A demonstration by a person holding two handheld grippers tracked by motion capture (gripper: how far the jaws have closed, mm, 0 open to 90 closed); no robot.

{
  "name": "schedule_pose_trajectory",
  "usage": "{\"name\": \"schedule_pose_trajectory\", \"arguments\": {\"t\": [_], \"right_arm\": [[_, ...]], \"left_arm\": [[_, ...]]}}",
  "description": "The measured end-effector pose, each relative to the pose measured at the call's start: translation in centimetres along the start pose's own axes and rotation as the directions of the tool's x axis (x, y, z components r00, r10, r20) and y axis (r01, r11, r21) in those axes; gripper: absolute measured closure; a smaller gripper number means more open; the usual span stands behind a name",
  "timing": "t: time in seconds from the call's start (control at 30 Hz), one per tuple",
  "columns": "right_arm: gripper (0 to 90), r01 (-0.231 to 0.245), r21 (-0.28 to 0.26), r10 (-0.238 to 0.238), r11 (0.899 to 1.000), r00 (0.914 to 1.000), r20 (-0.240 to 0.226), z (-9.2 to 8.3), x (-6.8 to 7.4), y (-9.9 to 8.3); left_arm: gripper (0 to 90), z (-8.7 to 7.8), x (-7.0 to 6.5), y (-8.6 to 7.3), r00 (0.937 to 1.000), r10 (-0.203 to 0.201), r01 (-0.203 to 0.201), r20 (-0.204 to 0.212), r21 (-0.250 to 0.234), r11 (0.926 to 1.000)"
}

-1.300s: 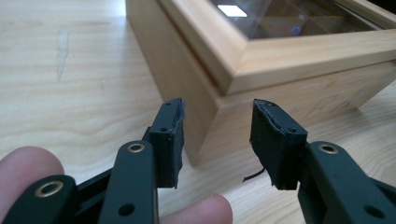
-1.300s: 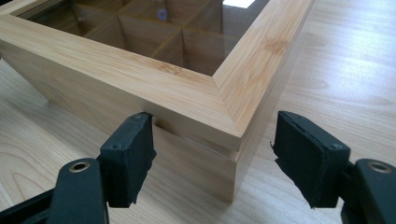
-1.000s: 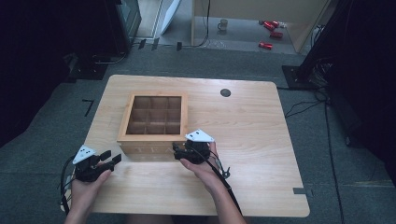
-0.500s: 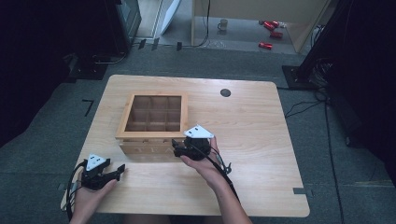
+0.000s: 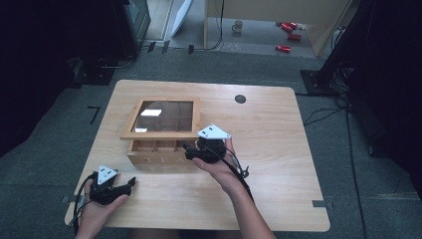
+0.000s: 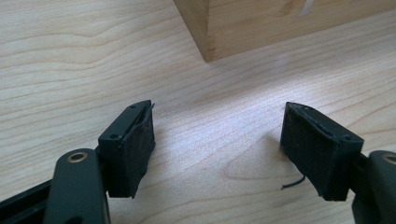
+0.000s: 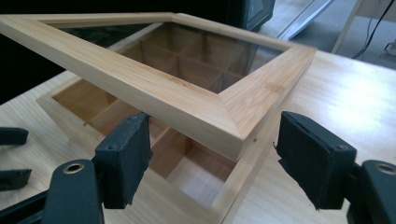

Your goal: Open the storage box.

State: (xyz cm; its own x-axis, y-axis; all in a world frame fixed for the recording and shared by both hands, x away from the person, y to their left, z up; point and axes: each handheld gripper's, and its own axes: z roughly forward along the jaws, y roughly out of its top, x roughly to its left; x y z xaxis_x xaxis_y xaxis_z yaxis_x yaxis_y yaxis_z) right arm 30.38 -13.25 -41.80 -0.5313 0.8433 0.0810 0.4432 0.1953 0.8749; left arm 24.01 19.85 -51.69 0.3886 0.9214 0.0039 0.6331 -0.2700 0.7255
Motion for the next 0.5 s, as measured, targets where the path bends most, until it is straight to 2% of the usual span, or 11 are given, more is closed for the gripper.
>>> {"name": "schedule_pose_trajectory", "arguments": {"t": [0.2,0.5], "right_arm": [[26.7,0.045,-0.012,-0.045,0.999,0.9988,0.020,-0.4,-0.1,2.0],[26.9,0.030,-0.058,-0.030,0.998,0.9995,0.009,-0.3,-1.3,4.6]], "left_arm": [[25.5,0.0,0.2,0.0,0.9998,-0.012,0.012,0.016,-0.004,0.9999],[25.4,0.0,0.2,0.0,0.9996,-0.017,0.017,0.022,-0.006,0.9998]]}}
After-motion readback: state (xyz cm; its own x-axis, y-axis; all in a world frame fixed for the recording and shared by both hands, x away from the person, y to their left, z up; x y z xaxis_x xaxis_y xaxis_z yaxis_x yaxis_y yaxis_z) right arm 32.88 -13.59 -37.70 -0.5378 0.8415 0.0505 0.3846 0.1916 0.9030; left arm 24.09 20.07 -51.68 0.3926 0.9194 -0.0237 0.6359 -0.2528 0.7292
